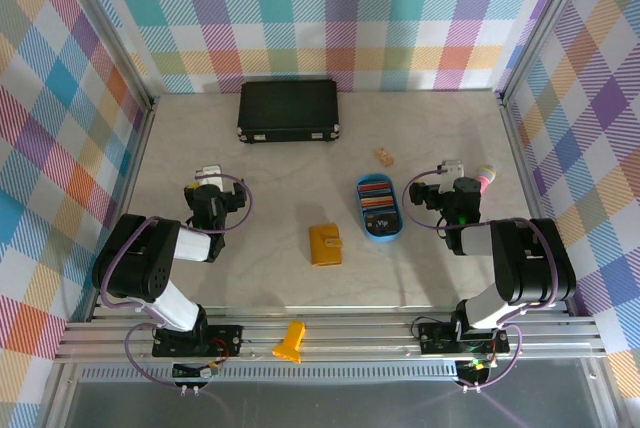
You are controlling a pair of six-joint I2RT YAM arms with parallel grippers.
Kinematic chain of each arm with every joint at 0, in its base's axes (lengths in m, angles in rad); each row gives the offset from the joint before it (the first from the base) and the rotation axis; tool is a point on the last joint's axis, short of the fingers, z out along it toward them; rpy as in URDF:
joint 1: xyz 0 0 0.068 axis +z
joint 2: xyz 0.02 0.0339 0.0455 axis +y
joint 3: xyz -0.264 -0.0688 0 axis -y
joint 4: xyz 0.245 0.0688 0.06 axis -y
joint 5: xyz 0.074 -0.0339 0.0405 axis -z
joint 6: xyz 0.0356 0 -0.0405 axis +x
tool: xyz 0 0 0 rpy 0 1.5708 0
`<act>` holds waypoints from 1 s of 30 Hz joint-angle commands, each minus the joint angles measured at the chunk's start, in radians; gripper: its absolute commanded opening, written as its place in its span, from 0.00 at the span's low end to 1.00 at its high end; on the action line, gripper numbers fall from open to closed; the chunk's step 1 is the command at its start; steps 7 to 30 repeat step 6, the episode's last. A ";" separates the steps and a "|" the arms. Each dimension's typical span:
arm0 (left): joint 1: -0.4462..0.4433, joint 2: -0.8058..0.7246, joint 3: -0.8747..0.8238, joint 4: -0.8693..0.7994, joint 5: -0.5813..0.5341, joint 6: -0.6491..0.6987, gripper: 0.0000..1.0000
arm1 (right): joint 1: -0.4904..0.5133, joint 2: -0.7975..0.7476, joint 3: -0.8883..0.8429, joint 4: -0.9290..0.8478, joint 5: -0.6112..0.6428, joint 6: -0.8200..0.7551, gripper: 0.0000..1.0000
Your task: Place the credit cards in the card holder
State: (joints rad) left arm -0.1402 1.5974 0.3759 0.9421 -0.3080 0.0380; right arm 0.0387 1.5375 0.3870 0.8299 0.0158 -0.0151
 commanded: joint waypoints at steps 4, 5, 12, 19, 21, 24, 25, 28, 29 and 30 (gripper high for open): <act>0.013 -0.007 0.001 0.004 -0.013 -0.014 1.00 | -0.031 0.004 0.032 -0.008 -0.046 0.021 0.99; 0.011 -0.007 0.002 0.004 -0.014 -0.014 1.00 | -0.031 0.004 0.030 -0.003 -0.045 0.021 0.99; 0.013 -0.007 0.002 0.004 -0.014 -0.013 1.00 | -0.031 0.001 0.027 0.000 -0.044 0.021 0.99; 0.013 -0.007 0.002 0.004 -0.014 -0.013 1.00 | -0.031 0.001 0.027 0.000 -0.044 0.021 0.99; 0.013 -0.007 0.002 0.004 -0.014 -0.013 1.00 | -0.031 0.001 0.027 0.000 -0.044 0.021 0.99; 0.013 -0.007 0.002 0.004 -0.014 -0.013 1.00 | -0.031 0.001 0.027 0.000 -0.044 0.021 0.99; 0.013 -0.007 0.002 0.004 -0.014 -0.013 1.00 | -0.031 0.001 0.027 0.000 -0.044 0.021 0.99; 0.013 -0.007 0.002 0.004 -0.014 -0.013 1.00 | -0.031 0.001 0.027 0.000 -0.044 0.021 0.99; 0.013 -0.007 0.002 0.004 -0.014 -0.013 1.00 | -0.031 0.001 0.027 0.000 -0.044 0.021 0.99; 0.013 -0.007 0.002 0.004 -0.014 -0.013 1.00 | -0.031 0.001 0.027 0.000 -0.044 0.021 0.99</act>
